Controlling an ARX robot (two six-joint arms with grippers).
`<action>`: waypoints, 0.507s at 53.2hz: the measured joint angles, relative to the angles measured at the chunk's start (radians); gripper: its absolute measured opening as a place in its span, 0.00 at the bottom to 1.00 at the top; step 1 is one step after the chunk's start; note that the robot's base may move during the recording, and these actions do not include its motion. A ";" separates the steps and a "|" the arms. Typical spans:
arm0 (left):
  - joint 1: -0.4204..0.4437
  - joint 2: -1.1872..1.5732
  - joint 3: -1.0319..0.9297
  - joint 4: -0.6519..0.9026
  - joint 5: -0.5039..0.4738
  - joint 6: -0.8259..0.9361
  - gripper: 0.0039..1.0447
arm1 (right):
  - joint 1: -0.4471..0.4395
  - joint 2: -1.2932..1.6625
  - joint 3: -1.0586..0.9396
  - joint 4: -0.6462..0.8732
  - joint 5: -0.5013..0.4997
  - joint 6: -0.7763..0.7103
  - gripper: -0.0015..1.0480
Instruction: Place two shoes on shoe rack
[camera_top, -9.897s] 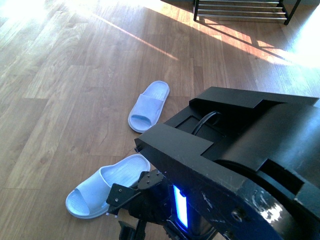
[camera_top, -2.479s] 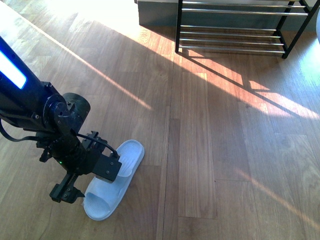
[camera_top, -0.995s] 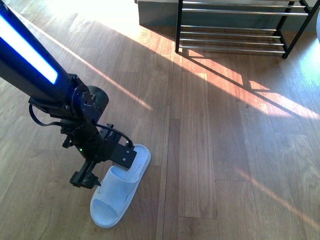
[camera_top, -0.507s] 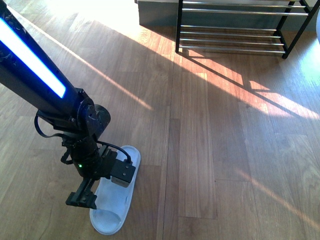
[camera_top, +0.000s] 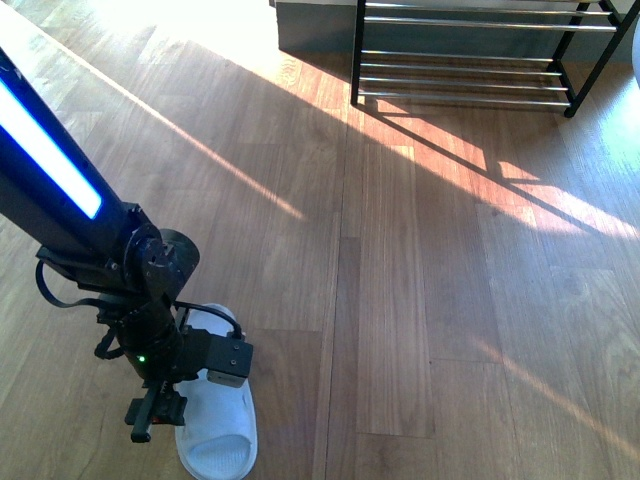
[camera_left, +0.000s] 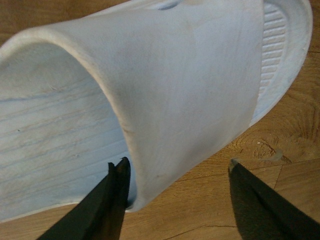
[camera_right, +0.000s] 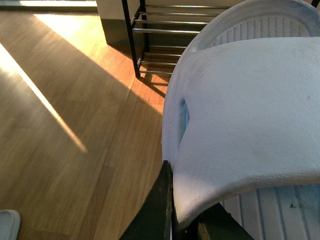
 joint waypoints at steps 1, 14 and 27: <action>0.002 -0.001 -0.005 0.007 0.001 -0.005 0.52 | 0.000 0.000 0.000 0.000 0.000 0.000 0.02; 0.008 -0.113 -0.234 0.409 0.202 -0.417 0.02 | 0.000 0.000 0.000 0.000 0.000 0.000 0.02; 0.026 -0.199 -0.373 0.850 0.186 -0.894 0.02 | 0.000 0.000 0.000 0.000 0.000 0.000 0.02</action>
